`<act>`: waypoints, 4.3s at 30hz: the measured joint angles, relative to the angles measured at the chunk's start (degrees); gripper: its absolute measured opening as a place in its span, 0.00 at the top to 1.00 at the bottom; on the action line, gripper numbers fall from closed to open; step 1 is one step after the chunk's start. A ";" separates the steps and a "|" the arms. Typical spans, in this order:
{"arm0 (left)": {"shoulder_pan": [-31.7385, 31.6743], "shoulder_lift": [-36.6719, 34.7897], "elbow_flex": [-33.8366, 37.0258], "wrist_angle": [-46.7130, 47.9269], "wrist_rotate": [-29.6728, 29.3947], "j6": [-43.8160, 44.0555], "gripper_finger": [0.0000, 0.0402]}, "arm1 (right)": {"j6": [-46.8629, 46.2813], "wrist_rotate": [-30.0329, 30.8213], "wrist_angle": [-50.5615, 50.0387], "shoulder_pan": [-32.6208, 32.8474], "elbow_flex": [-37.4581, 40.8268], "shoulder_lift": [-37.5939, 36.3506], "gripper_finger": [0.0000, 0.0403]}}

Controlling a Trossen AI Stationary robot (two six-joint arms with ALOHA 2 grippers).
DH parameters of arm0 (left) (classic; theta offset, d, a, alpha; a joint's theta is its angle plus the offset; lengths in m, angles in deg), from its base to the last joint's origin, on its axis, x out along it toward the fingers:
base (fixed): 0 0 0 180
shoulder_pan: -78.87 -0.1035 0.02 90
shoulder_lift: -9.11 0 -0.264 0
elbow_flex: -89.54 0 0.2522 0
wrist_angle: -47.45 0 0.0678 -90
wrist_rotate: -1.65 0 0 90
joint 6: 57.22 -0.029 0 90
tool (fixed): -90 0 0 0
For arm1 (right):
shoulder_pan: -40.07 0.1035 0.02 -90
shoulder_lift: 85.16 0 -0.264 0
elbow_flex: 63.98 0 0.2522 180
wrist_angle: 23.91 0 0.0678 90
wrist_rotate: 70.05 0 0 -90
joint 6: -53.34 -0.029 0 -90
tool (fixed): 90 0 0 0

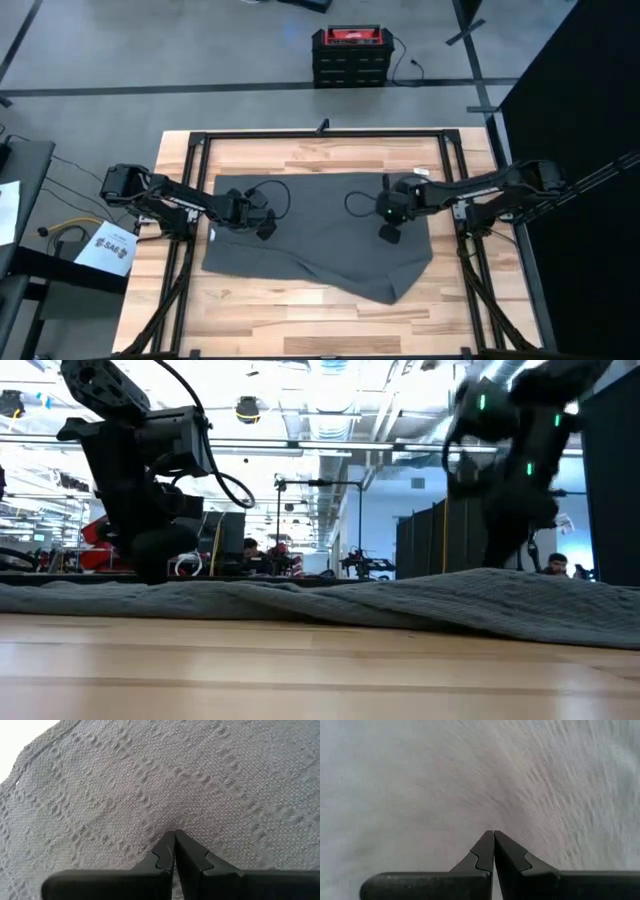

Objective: Roll towel
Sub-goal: Fold the gray towel

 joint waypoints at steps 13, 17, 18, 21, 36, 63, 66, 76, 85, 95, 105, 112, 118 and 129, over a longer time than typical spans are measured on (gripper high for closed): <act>-1.00 0.26 -6.20 -3.41 1.00 -8.19 1.00 | 3.36 -2.27 30.53 14.23 -3.69 12.07 1.00; -1.88 0.24 -6.61 -3.29 3.37 -9.42 1.00 | 6.80 -2.24 43.15 13.29 -9.67 24.30 1.00; -1.97 0.24 -6.61 -2.88 3.35 -9.42 1.00 | 8.02 -2.24 45.15 13.02 -11.89 27.00 1.00; -2.10 0.83 -6.26 -2.26 3.28 -8.86 1.00 | 10.47 -2.24 45.85 12.71 -19.57 34.16 1.00; -1.97 3.47 -1.54 -5.18 0.45 -4.20 1.00 | 14.70 -9.51 42.56 17.01 -31.65 44.49 1.00; -1.98 3.17 -1.26 -5.60 -0.14 -2.59 1.00 | 12.34 1.88 48.28 19.64 -33.37 51.01 1.00; -2.22 3.17 -1.37 -5.21 -0.02 -2.71 1.00 | 11.71 0.36 49.47 21.93 -33.68 51.49 1.00; -4.54 3.23 -1.36 -3.00 -1.33 -3.17 1.00 | 13.70 -12.52 50.44 28.89 -33.29 48.67 1.00; -6.25 3.27 -2.01 0.72 -2.34 -3.24 1.00 | 15.39 -2.29 37.63 30.82 -33.27 43.19 1.00; -0.43 -3.09 -7.22 5.00 5.84 -4.01 1.00 | 0.95 7.60 21.07 32.87 -20.99 29.50 1.00; 18.31 -2.46 -7.25 4.65 11.78 9.36 1.00 | -28.47 1.22 3.32 43.73 -12.58 18.14 1.00; 22.78 -1.14 -6.31 4.81 10.66 17.60 1.00 | -47.91 -3.71 -14.47 51.80 -13.63 7.98 1.00; 23.04 -1.14 -5.94 3.84 10.58 19.34 1.00 | -35.35 15.20 -12.57 47.39 -13.73 5.91 1.00; 24.63 -1.16 -6.24 3.12 17.57 22.06 1.00 | 6.47 6.66 16.71 23.13 -13.75 22.18 1.00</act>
